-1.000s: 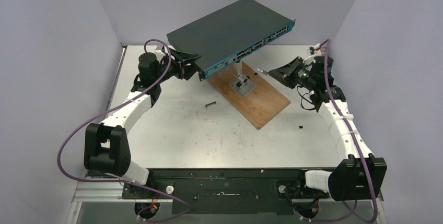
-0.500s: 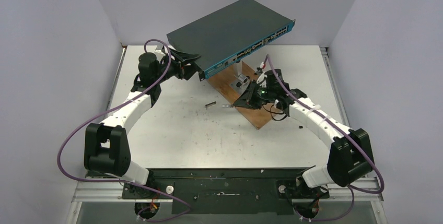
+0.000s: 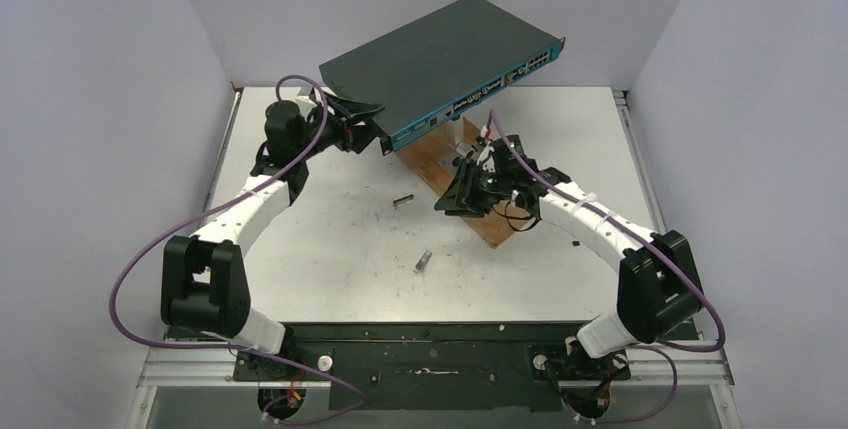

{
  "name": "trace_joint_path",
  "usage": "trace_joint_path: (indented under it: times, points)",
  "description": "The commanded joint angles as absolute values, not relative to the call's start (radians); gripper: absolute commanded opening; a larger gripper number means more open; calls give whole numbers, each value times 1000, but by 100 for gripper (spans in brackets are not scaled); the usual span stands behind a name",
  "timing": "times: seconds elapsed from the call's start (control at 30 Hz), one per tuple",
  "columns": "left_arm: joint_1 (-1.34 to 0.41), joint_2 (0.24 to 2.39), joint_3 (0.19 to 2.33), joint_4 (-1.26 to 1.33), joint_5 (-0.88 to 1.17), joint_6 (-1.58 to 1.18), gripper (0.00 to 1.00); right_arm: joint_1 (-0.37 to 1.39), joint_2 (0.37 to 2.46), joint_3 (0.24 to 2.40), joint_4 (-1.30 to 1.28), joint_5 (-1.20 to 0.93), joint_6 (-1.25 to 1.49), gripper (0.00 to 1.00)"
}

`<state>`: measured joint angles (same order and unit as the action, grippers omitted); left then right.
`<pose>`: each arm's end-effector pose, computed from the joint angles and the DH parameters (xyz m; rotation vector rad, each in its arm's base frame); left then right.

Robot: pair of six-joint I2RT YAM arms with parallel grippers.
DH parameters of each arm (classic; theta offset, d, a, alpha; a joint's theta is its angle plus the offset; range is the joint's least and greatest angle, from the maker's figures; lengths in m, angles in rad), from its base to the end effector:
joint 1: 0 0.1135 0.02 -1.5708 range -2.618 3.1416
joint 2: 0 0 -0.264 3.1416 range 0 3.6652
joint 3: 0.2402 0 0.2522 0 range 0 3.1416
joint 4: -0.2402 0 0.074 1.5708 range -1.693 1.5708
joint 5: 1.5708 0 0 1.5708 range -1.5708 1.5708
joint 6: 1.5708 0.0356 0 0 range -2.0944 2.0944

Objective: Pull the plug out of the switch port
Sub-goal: Place the connector at the center of the board.

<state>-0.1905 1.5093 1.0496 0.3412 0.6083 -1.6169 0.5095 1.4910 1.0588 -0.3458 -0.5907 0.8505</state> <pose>0.3422 -0.0867 0.3099 -0.8768 1.8559 -1.7634 0.2699 0.1735 0.2558 0.1141 2.5995 1.2900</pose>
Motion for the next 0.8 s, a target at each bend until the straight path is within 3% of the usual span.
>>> trace_joint_path:
  times: [0.0, 0.33, 0.77]
  points:
    - [-230, 1560, 1097, 410, 504, -1593, 0, 502, 1502, 1103, -332, -585, 839, 37]
    - [-231, 1560, 1092, 416, 506, -1594, 0, 447, 1419, 1094, -340, -536, 795, 56]
    - [-231, 1557, 1090, 416, 505, -1593, 0, 258, 1317, 1116, -367, -552, 770, 60]
